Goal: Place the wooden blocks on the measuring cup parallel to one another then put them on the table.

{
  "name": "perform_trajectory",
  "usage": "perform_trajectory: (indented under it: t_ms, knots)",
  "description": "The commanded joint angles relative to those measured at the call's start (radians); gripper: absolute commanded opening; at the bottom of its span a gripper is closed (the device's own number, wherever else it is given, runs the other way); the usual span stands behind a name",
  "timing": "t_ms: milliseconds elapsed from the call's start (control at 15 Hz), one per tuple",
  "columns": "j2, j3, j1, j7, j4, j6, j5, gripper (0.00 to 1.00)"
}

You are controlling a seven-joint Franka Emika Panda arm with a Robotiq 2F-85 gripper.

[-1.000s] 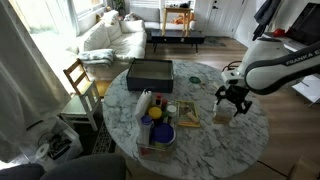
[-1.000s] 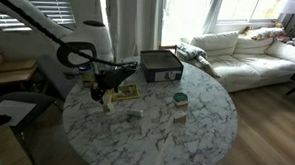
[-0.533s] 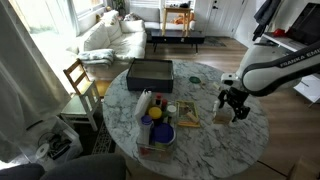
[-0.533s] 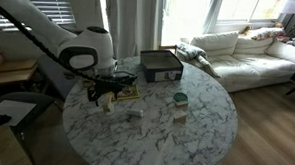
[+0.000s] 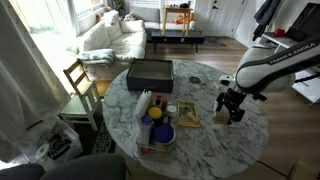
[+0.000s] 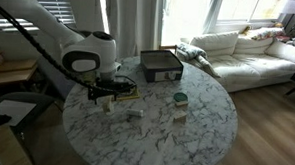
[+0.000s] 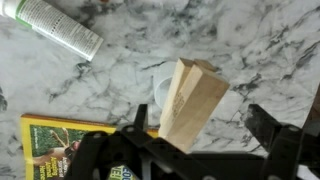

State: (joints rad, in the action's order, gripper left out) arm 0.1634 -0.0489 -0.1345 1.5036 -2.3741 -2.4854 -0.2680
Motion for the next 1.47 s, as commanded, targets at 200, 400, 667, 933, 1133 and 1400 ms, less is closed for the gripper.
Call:
perform_trajectory:
  t_ms: [200, 400, 667, 933, 1133, 1400]
  knots:
    - [0.054, 0.020, -0.023, 0.013, 0.029, -0.019, -0.047, 1.00]
    - [0.067, 0.026, -0.026, 0.013, 0.036, -0.039, -0.052, 1.00]
    - [0.080, 0.038, -0.033, 0.015, 0.041, -0.067, -0.054, 1.00]
    - [0.097, 0.042, -0.037, 0.005, 0.046, -0.080, -0.038, 0.93]
    - [0.107, 0.043, -0.040, 0.002, 0.047, -0.095, -0.032, 0.62]
    - [0.115, 0.045, -0.045, 0.000, 0.049, -0.108, -0.025, 0.30]
